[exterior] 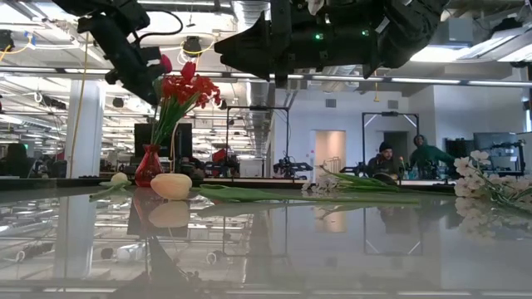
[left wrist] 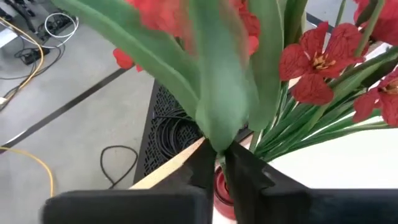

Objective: Sort flowers into vase by color
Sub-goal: Put the pink flower into the transparent red vase, then put the bottom white flower into the transparent yellow vase

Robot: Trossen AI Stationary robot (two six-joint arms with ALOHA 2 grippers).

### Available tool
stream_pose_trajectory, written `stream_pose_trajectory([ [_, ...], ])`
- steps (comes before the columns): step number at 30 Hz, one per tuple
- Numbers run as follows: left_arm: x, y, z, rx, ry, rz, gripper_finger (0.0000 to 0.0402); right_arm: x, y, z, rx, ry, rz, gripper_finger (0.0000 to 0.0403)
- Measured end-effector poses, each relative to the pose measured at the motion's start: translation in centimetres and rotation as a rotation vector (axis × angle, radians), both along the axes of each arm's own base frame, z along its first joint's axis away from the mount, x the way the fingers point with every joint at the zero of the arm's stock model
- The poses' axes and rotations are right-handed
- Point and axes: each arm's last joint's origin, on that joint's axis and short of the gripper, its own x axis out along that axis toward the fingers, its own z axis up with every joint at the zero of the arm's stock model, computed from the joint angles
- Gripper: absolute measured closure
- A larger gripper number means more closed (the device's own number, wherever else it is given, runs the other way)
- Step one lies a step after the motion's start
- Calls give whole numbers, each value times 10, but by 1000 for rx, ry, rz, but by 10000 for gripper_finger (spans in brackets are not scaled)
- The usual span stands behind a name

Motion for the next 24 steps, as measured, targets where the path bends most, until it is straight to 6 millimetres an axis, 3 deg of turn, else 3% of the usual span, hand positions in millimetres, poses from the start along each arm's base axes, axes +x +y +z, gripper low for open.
stream_pose_trajectory([
  [3,-1,-2,-2,-22,19,-10,397,0,0,0,0,0,0,200],
  [6,-3,-5,-6,-55,79,-12,380,0,0,0,0,0,0,200],
  [18,-7,-18,-4,-86,109,-65,220,0,0,0,0,0,0,200],
  [24,-10,-34,4,-96,34,-72,180,0,0,0,0,2,0,200],
])
